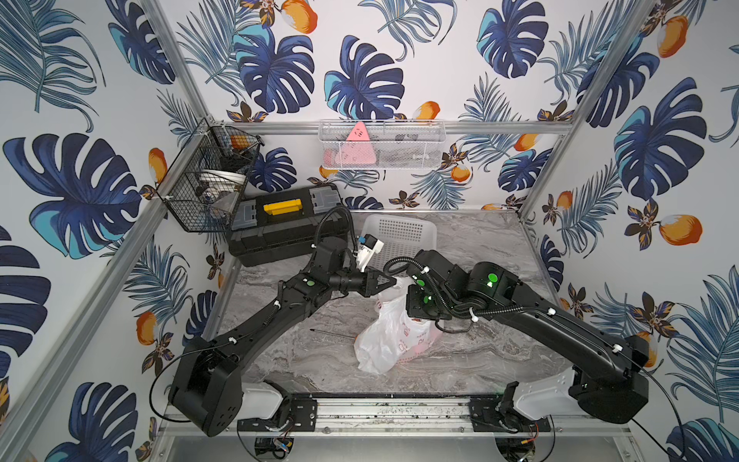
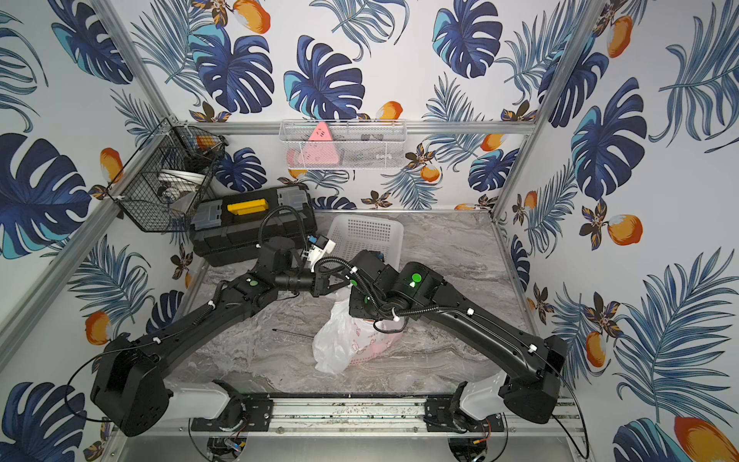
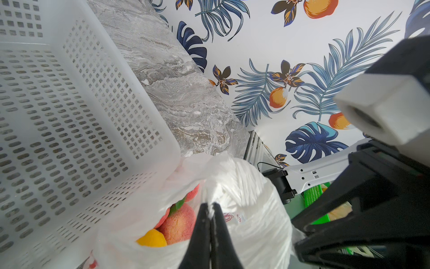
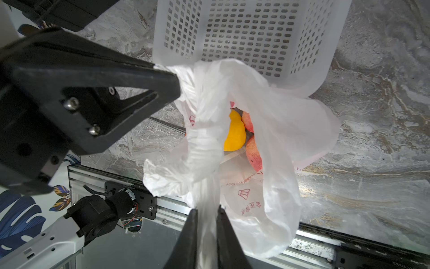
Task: Place the peach into a plastic bag & tie a knot
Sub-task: Tie the plastic bag at the center of the board.
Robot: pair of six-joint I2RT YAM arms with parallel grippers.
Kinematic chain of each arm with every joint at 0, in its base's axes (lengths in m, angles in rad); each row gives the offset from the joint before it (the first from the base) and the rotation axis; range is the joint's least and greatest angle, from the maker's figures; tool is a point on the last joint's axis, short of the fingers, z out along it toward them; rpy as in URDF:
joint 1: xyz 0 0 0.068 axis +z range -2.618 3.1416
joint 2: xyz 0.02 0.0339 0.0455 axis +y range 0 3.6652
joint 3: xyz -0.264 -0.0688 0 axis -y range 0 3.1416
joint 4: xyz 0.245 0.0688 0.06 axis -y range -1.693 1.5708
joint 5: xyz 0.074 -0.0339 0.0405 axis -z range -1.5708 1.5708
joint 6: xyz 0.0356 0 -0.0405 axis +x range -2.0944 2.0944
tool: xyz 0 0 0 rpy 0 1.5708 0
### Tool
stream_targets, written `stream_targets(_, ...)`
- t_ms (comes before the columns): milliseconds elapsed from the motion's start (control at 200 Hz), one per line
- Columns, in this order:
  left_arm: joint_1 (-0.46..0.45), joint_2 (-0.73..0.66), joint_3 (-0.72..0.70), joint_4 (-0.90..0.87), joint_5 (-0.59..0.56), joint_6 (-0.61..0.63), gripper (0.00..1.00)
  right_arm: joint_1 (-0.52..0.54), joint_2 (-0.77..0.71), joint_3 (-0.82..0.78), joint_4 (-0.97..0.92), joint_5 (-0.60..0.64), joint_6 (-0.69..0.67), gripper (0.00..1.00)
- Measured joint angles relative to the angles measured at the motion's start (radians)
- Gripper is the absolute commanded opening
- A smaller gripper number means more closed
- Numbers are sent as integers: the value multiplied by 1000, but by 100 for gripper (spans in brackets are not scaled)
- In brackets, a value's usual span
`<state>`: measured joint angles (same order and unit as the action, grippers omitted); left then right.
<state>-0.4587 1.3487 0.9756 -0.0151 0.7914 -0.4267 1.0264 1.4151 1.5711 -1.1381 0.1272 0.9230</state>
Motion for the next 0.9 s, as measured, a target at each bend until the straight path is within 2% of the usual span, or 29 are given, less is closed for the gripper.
stream_targets(100,0,-1,-1,0,-4,0,0,0,-4,-19,5,-6,-2,0)
stream_targets(280,35,-27,-2,-18,-18,0,0,-7,-11,-35,-35,42,-27,0)
stream_targets(535,110,-112,-11,-209,-71,87,0,-60,-77,-101,-216,175,-46,0)
stream_targets(646,151,-145,-55,-279,-90,124,0,-116,-121,-176,-245,196,-45,0)
stream_targets(901,221,-164,-101,-399,-164,171,0,-314,-211,-447,-159,120,-68,0)
